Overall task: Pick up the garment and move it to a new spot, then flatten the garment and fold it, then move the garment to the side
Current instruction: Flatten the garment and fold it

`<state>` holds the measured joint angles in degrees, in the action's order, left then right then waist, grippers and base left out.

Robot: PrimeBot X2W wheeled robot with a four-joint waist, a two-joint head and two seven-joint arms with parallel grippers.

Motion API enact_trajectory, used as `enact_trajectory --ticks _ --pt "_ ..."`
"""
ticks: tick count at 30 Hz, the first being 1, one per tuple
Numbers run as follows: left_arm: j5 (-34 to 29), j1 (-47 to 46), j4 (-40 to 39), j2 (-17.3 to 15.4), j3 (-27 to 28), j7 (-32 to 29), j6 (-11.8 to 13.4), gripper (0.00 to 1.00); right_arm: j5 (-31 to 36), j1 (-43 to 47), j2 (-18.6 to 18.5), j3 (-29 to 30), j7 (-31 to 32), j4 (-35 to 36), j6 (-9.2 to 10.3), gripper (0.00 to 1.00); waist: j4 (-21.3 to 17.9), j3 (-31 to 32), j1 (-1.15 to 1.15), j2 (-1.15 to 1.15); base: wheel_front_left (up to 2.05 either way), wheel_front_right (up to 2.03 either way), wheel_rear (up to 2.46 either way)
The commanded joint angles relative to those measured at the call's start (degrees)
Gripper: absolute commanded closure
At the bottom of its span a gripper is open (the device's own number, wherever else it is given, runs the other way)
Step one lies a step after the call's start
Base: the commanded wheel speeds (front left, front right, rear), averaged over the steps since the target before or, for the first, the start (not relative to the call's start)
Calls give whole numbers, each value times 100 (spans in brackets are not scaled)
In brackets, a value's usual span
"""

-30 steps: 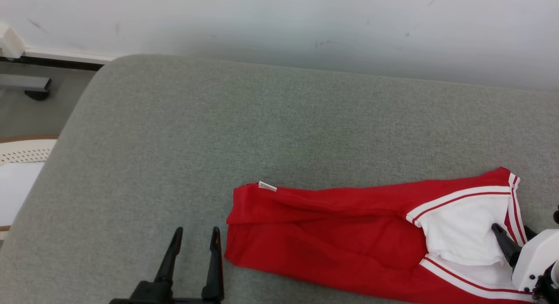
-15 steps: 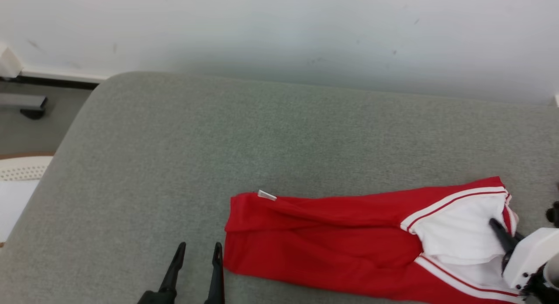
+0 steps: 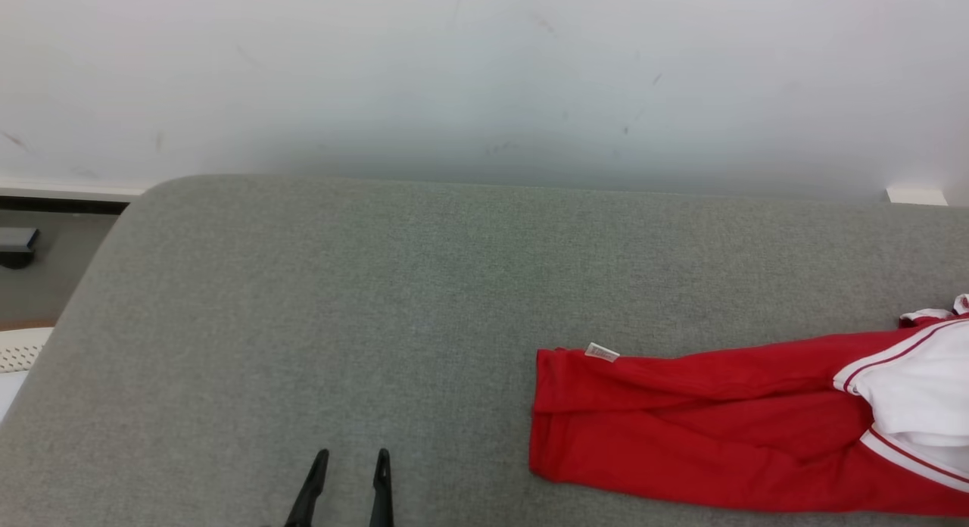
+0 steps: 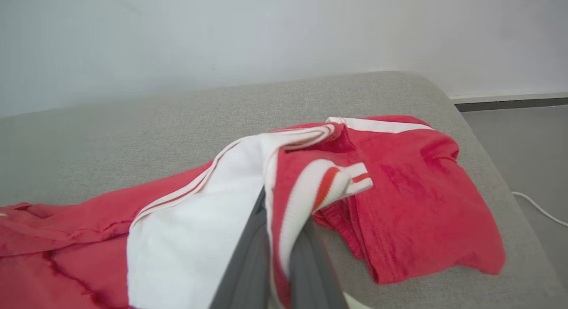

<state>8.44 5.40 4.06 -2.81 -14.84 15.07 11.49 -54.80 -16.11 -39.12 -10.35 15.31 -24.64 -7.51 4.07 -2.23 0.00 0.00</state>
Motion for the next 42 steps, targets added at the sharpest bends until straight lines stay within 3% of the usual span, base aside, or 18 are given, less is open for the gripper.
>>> enact_trajectory --ticks 1,5,9,16,25,32,33,36,42 --pt "48 75 20 -21 5 9 25 0 -31 50 -61 23 37 96 7 100 9 8 0 0 0 0 0" --pt "112 57 66 -21 -104 9 25 0 67 72 -185 -64 387 666 7 100 73 -1 0 0 0 0 0" --pt "132 -35 103 -22 -199 9 17 0 198 -36 -15 -353 927 1329 7 100 188 -50 0 0 0 0 0" --pt "179 -171 161 -21 -338 9 58 0 535 -187 867 -1128 1890 2088 7 100 408 -95 0 0 0 0 0" --pt "211 -202 301 -21 -448 9 30 0 1329 -551 2299 -1470 2145 1535 6 100 601 -111 0 0 0 0 0" --pt "283 -173 383 -21 -495 9 62 0 1754 -663 2769 -1409 2083 1125 6 100 694 -135 0 0 0 0 0" --pt "285 -165 393 -21 -497 9 56 0 1802 -690 2821 -1398 2047 1077 6 87 698 -137 0 0 0 0 0" --pt "285 -164 408 -21 -505 9 52 0 1849 -721 2999 -1347 1924 986 6 0 700 -145 0 0 0 0 0" --pt "233 -131 437 -21 -444 9 66 0 1717 -652 3317 -1277 1545 1154 6 0 599 -82 0 0 0 0 0"
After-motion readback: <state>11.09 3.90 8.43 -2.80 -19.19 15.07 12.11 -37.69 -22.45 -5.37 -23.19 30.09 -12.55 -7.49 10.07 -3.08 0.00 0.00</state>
